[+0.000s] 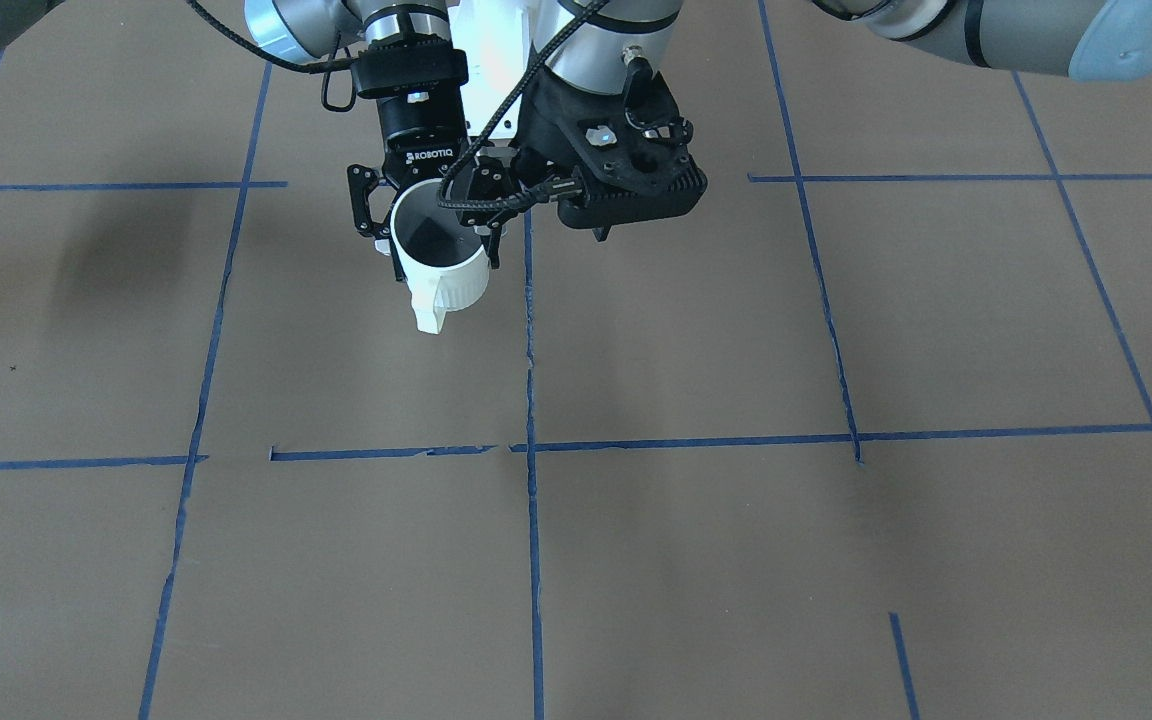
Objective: Left arm hands cup to right arm to dump lemon
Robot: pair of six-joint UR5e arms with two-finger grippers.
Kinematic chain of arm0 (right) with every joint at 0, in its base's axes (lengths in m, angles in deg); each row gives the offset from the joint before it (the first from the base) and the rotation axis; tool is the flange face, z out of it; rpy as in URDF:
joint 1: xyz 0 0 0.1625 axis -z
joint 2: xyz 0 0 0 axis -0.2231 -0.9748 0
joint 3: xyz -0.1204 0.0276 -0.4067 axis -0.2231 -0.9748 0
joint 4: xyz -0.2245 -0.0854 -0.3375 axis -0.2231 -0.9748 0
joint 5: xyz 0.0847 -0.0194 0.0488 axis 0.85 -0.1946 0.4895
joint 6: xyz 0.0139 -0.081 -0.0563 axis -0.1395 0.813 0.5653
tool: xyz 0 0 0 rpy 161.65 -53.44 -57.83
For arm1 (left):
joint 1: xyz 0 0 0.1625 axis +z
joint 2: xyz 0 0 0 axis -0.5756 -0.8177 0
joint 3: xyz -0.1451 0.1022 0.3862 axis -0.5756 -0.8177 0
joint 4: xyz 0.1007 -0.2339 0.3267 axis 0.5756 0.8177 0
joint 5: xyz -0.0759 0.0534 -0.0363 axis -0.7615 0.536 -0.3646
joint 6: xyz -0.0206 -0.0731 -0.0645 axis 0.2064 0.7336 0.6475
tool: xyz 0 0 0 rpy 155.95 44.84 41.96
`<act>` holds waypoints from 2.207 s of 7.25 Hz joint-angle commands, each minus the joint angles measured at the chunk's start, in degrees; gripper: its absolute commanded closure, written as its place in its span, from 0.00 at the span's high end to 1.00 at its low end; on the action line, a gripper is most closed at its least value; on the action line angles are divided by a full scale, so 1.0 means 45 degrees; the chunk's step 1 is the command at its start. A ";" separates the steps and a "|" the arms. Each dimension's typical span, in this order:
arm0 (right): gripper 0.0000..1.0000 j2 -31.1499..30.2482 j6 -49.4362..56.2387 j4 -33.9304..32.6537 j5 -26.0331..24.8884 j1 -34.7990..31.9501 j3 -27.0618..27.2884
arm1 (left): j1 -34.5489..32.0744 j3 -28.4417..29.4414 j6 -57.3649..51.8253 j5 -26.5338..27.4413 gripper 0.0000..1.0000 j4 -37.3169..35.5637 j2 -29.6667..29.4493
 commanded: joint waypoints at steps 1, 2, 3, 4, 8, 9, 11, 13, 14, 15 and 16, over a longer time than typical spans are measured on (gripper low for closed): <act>0.52 0.0154 0.0005 -0.0073 -0.0013 0.0128 -0.0028 | 0.0214 -0.0083 0.0000 0.0021 0.97 -0.0021 0.0017; 0.55 0.0194 0.0043 -0.0151 -0.0013 0.0167 -0.0028 | 0.0351 -0.0103 0.0000 0.0002 0.97 -0.0021 -0.0061; 0.56 0.0214 0.0044 -0.0229 -0.0013 0.0187 -0.0048 | 0.0487 -0.0103 0.0000 0.0021 0.95 -0.0040 -0.0061; 0.59 0.0214 0.0063 -0.0249 -0.0013 0.0226 -0.0048 | 0.0508 -0.0103 0.0000 0.0021 0.89 -0.0041 -0.0061; 0.67 0.0370 0.0199 -0.0249 -0.0071 0.0304 -0.0087 | 0.0742 -0.0083 0.0019 0.0021 0.79 -0.0060 -0.0022; 0.69 0.0370 0.0277 -0.0249 -0.0110 0.0324 -0.0184 | 0.0743 -0.0083 0.0019 0.0021 0.72 -0.0060 -0.0022; 0.72 0.0390 0.0278 -0.0230 -0.0208 0.0382 -0.0224 | 0.0743 -0.0103 0.0000 0.0002 0.27 -0.0060 -0.0022; 0.77 0.0390 0.0317 -0.0230 -0.0208 0.0383 -0.0204 | 0.0743 -0.0103 0.0019 -0.0017 0.00 -0.0099 -0.0003; 1.00 0.0390 0.0394 -0.0210 -0.0189 0.0441 -0.0204 | 0.0743 -0.0103 0.0039 -0.0018 0.00 -0.0273 0.0017; 1.00 0.0390 0.1536 -0.0171 -0.0208 0.0557 -0.0224 | 0.0743 -0.0316 0.0039 -0.0018 0.00 -0.0546 0.0017; 1.00 0.0293 0.2031 -0.0074 -0.0189 0.0655 -0.0224 | 0.0743 -0.0434 0.0058 -0.0018 0.00 -0.0568 0.0055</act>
